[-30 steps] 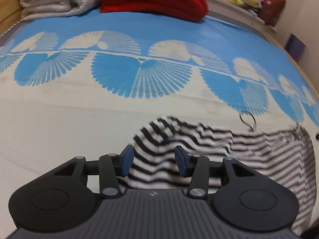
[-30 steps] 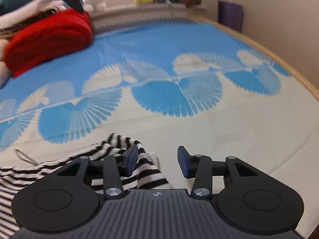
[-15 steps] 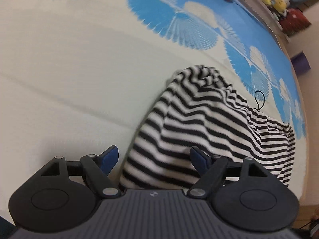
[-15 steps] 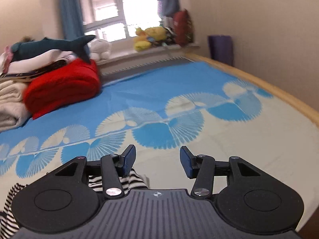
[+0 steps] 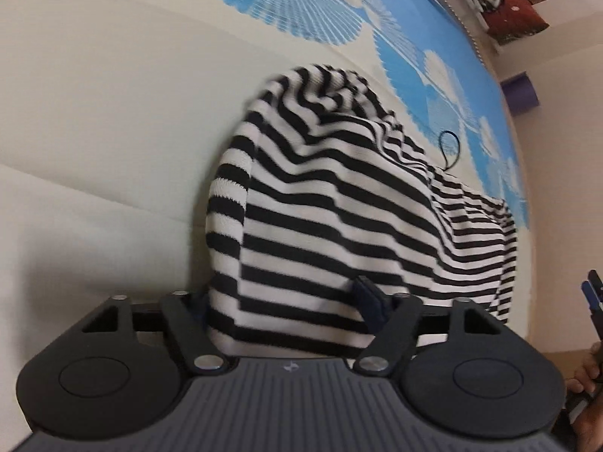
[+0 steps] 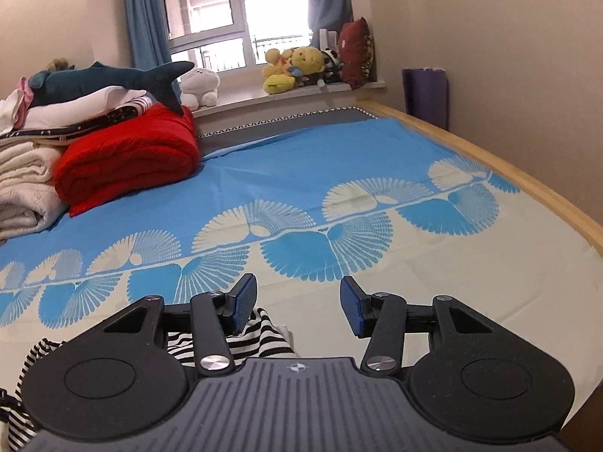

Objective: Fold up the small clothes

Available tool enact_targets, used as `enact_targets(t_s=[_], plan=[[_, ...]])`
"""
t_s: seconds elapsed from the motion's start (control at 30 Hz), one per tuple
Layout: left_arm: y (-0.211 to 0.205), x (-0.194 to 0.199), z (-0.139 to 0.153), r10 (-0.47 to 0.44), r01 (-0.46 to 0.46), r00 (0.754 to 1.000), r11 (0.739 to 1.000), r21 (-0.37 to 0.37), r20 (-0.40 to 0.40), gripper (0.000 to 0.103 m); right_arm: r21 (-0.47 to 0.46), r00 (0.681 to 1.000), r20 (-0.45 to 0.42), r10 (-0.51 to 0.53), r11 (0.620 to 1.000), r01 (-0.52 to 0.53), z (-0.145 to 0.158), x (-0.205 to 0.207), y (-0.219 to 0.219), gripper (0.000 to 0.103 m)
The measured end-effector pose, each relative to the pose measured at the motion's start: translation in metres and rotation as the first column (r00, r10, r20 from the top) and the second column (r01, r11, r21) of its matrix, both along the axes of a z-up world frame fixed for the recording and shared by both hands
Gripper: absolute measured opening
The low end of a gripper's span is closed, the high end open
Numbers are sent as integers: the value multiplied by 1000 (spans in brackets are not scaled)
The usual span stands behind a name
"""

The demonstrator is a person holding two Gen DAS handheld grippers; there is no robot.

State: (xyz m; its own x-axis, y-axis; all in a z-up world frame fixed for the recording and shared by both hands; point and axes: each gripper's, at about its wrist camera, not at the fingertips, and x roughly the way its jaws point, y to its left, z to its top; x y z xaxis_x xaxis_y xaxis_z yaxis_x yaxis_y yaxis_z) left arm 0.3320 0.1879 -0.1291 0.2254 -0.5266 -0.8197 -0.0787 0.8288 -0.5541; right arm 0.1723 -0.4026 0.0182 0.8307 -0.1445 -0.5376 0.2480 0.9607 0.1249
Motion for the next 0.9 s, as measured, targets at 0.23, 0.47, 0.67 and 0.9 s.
enact_targets(t_s=[0.23,0.47,0.67,0.9], plan=[[-16,6,-6,-14,14,1000,1000,-7,0,46,-34,1000,-10,13,999,-14,6,4,9,51],[-18,5,11,-63,66,995,997,-32,75,24,-14,1000,-11,-8,1000,8,6,5,12,51],[1,-2,37,9,0,988,998,-60,156,23,7,1000,-5,-10,1000,10,5,7,17,51],[18,-14,55,37,-59,989,986,156,143,23,14,1000,-6,1,1000,-1,4,10,17,51]])
